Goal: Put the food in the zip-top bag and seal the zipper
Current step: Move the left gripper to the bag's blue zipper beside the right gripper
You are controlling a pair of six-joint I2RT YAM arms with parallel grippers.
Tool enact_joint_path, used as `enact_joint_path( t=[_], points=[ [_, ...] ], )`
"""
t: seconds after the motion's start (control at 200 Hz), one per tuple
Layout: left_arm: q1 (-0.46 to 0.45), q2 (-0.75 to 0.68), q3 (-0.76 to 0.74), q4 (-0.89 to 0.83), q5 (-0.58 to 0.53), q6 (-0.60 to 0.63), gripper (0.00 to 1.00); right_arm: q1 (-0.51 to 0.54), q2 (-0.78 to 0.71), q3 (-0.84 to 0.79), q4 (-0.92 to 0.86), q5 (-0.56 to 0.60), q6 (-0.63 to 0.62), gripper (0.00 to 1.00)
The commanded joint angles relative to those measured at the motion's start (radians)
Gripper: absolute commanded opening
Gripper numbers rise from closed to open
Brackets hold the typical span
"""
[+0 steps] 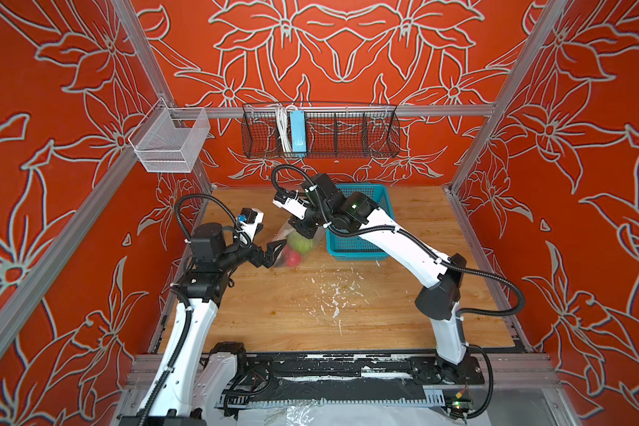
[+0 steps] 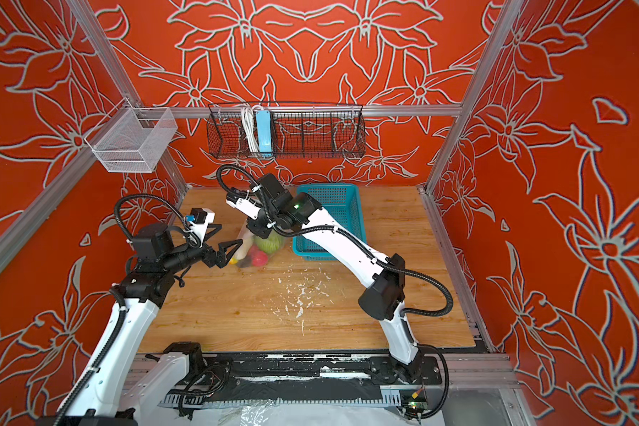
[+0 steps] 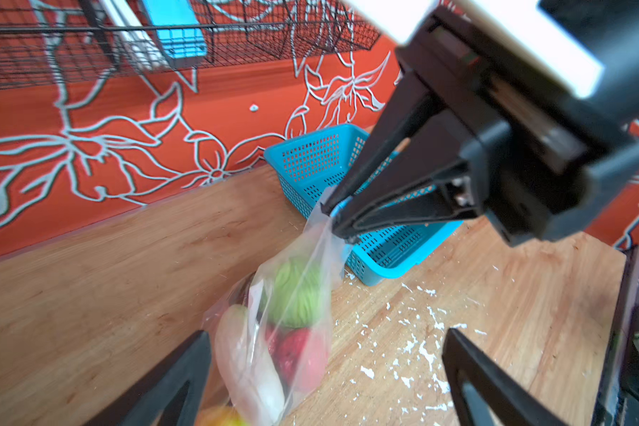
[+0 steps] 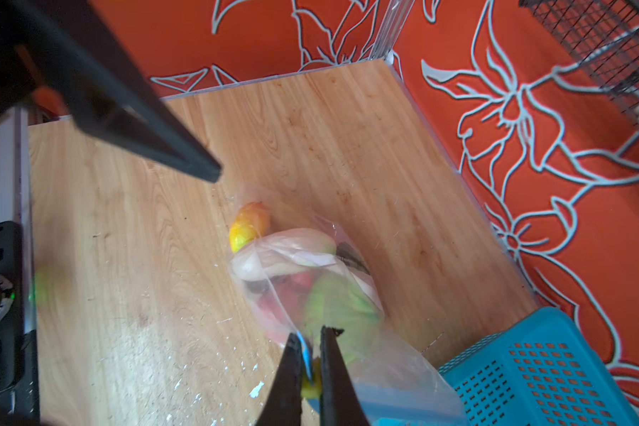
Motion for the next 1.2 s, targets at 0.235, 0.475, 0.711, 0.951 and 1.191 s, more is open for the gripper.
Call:
enact_joint_path(
  t=[0.235, 0.475, 0.711, 0.951, 1.191],
  points=[
    [-0.002, -0.003, -0.029, 0.139, 0.079, 0.157, 0.97, -0.005, -0.120, -0.093, 0.077, -0.084, 0.003, 0.00],
    [-0.043, 0.065, 0.064, -0.025, 0.042, 0.295, 0.97, -0.009, -0.130, -0.119, 0.088, -0.127, 0.003, 0.00],
    [-0.138, 0.128, 0.087, -0.016, 0.041, 0.379, 0.97, -0.008, -0.139, -0.131, 0.095, -0.157, -0.001, 0.00],
    [-0.189, 0.213, 0.170, -0.075, 0.025, 0.436, 0.96, -0.010, -0.161, -0.168, 0.110, -0.159, -0.007, 0.00],
    [-0.214, 0.225, 0.164, -0.086, 0.004, 0.458, 0.63, -0.013, -0.162, -0.176, 0.088, -0.134, -0.020, 0.00]
  ],
)
